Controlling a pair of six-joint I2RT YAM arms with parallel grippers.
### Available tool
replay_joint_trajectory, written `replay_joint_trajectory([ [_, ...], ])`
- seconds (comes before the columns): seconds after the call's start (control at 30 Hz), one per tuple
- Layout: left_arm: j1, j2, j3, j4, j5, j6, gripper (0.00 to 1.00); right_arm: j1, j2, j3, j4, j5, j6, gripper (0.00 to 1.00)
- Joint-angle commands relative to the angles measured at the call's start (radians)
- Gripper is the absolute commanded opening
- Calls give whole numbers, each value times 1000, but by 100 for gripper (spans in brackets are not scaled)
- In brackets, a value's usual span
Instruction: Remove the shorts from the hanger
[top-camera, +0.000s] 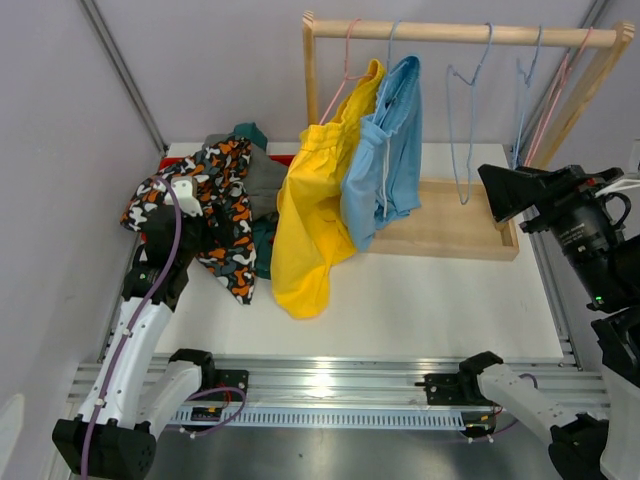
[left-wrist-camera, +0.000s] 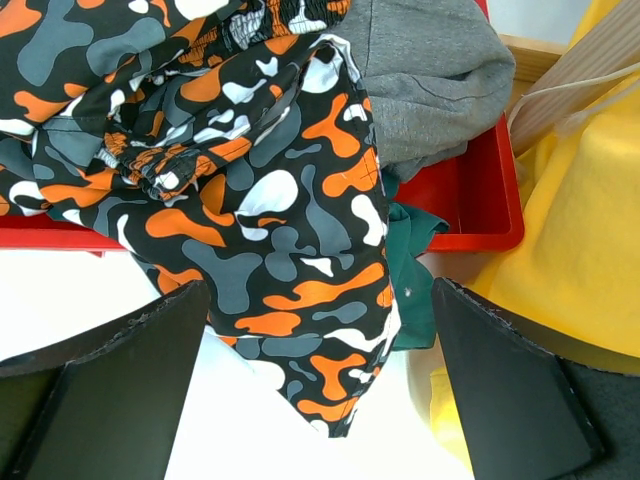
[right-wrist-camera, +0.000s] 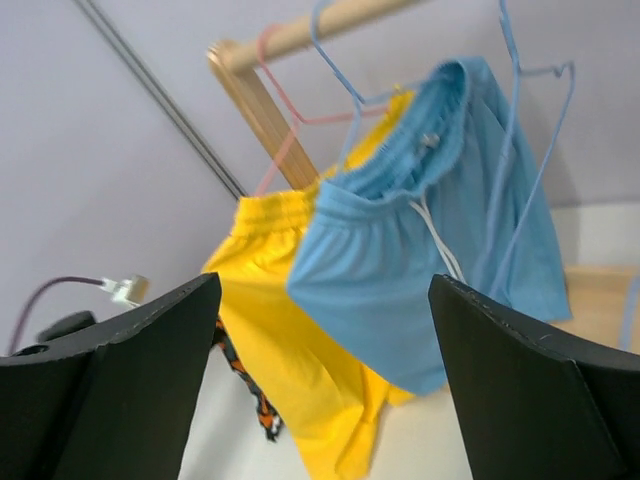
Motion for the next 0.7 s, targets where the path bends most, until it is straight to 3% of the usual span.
replay_joint_trajectory([
  [0.0,-9,-11,5,41,23,-19,99,2,98,38,31,-77,9,92],
  [0.27,-20,-18,3,37,3,-15,99,4,406,116,255,-149,32,86],
  [0.37,-26,-21,2,38,3,-15,99,7,501,188,283,-120,13,80],
  [0.5,-32,-23,2,40,9,-15,99,7,665,285,288,-108,-7,77],
  [0.67,-38,-29,3,40,15,-16,99,7,752,319,327,-109,4,77],
])
